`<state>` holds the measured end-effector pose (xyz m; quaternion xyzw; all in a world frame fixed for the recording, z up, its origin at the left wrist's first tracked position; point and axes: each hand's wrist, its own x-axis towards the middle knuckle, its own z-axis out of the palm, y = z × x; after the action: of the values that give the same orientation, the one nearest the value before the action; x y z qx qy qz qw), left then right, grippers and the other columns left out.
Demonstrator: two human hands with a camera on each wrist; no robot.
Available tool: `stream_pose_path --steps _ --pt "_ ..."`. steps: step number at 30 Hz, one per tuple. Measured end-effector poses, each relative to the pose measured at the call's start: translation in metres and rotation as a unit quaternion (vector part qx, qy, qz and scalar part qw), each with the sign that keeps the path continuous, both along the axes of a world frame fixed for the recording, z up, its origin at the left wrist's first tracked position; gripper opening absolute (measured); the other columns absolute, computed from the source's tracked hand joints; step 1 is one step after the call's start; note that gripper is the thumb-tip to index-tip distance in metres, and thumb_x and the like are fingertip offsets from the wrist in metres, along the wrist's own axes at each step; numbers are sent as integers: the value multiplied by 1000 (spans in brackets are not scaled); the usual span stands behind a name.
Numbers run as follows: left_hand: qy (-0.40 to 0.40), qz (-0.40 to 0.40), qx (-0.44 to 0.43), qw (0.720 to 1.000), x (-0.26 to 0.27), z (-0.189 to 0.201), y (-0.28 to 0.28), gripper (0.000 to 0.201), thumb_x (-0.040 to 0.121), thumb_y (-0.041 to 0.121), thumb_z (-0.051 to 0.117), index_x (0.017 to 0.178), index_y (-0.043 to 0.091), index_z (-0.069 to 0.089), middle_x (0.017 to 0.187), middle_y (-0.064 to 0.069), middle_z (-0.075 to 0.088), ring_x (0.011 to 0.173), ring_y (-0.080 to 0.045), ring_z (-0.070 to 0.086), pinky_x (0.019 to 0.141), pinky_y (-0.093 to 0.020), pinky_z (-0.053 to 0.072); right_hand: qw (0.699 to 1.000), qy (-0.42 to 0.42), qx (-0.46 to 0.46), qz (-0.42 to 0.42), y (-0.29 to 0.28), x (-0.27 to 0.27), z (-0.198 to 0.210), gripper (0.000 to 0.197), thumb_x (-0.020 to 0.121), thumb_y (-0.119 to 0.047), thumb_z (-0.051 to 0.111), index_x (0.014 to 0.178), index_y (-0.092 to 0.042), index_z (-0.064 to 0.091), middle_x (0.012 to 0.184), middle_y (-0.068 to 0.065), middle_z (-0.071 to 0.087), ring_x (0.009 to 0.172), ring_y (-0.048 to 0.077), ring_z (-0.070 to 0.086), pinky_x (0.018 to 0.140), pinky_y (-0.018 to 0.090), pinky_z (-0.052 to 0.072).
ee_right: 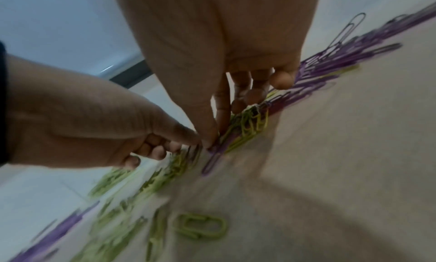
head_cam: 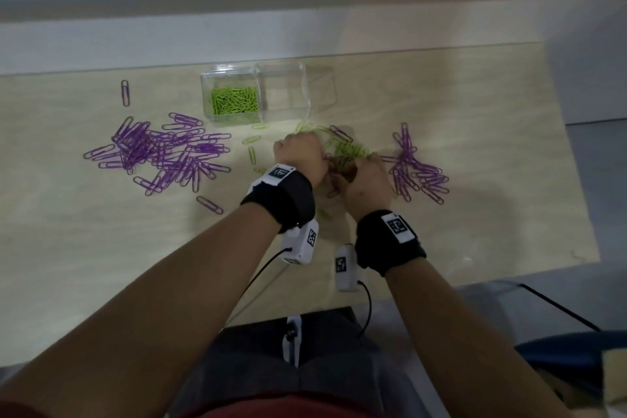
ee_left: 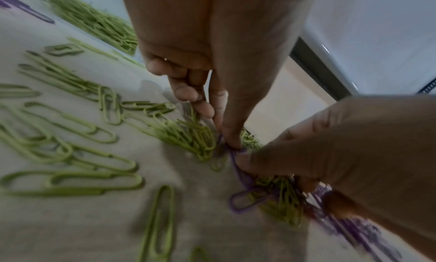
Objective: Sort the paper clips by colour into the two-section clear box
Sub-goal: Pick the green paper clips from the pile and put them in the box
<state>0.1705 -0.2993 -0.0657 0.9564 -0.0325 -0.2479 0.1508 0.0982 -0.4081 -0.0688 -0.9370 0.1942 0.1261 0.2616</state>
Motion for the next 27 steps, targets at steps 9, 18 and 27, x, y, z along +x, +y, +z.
stream_pose_path --steps 9,18,27 --pt "26 182 -385 905 -11 19 51 24 77 13 73 65 25 57 76 2 65 79 -16 63 78 -28 51 987 -79 141 14 -21 -9 8 8 84 -13 64 77 -12 60 72 -2 58 68 15 53 61 26 40" --pt "-205 107 -65 971 -15 -2 161 24 78 15 64 102 14 64 104 -14 62 99 -37 53 87 -43 44 982 -88 158 -56 -51 -18 12 11 84 -5 62 95 -9 63 81 -1 59 77 17 57 65 12 40" --pt "-139 -314 -166 925 -22 -1 34 32 77 11 65 108 15 66 115 -3 62 103 -33 47 86 -41 42 991 -101 27 80 -41 -21 8 11 72 -11 71 83 -12 69 91 10 59 82 29 58 68 27 42"
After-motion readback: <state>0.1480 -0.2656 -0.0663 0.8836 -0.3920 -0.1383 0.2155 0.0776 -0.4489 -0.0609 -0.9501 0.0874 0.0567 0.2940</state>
